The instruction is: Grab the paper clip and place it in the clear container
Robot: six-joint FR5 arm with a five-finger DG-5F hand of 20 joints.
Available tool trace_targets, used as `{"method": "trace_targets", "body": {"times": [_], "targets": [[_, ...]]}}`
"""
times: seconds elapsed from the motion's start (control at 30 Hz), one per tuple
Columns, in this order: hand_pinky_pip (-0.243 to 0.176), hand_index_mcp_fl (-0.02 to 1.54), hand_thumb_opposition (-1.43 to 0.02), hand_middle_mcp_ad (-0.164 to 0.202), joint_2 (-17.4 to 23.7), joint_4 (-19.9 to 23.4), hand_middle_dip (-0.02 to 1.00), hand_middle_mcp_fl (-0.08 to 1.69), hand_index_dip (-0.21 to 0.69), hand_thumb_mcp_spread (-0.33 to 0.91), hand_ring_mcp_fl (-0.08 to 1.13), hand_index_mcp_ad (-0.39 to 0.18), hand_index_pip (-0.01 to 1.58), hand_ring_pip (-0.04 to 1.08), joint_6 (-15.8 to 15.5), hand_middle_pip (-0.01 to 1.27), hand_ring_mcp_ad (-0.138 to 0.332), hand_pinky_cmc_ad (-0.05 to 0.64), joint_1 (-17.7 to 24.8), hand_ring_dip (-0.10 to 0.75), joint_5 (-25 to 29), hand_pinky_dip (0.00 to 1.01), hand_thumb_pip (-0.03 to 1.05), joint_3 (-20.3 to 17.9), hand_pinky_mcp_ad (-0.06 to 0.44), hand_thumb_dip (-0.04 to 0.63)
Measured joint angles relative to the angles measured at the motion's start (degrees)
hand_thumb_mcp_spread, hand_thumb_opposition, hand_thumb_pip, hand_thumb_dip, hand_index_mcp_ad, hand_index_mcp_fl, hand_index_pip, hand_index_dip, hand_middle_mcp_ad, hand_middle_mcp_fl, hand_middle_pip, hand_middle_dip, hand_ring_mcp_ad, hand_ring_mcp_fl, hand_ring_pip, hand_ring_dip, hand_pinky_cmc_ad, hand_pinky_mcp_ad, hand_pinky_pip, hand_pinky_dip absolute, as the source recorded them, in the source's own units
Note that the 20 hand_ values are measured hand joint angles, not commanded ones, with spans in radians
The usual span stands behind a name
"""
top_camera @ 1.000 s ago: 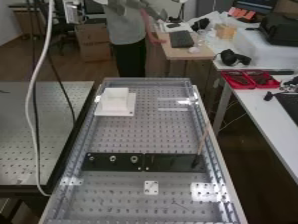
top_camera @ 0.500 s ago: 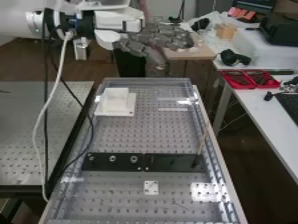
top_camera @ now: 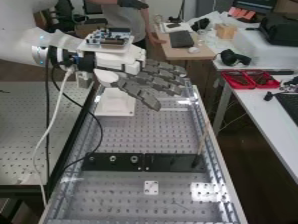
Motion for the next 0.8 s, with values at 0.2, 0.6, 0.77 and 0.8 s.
{"method": "trace_targets", "body": {"times": [0.2, 0.6, 0.77, 0.8], "targets": [[-0.091, 0.13, -0.71, 0.035, -2.7, 1.6, 0.14, 0.06, -0.012, 0.29, 0.00, -0.014, 0.37, 0.11, 0.3, 0.14, 0.157, 0.380, -3.4, 0.094, -1.0, 0.59, 0.62, -0.5, 0.328, 0.141], [-0.091, 0.22, -0.77, 0.035, -10.6, 3.0, 0.15, 0.06, -0.017, 0.33, 0.00, -0.063, 0.94, 0.10, 0.5, 0.14, 0.161, 0.380, -10.9, 0.094, -7.2, 0.53, 0.64, 2.3, 0.330, 0.206], [-0.091, 0.21, -0.79, 0.035, -14.0, 3.8, 0.15, 0.06, -0.017, 0.33, 0.00, -0.070, 1.11, 0.10, 1.2, 0.13, 0.161, 0.380, -13.5, 0.094, -10.1, 0.51, 0.65, 4.8, 0.330, 0.213], [-0.091, 0.19, -0.79, 0.037, -14.8, 4.1, 0.15, 0.06, -0.012, 0.33, 0.00, -0.070, 1.15, 0.10, 1.3, 0.13, 0.161, 0.380, -14.0, 0.094, -10.8, 0.51, 0.67, 5.4, 0.330, 0.222]]}}
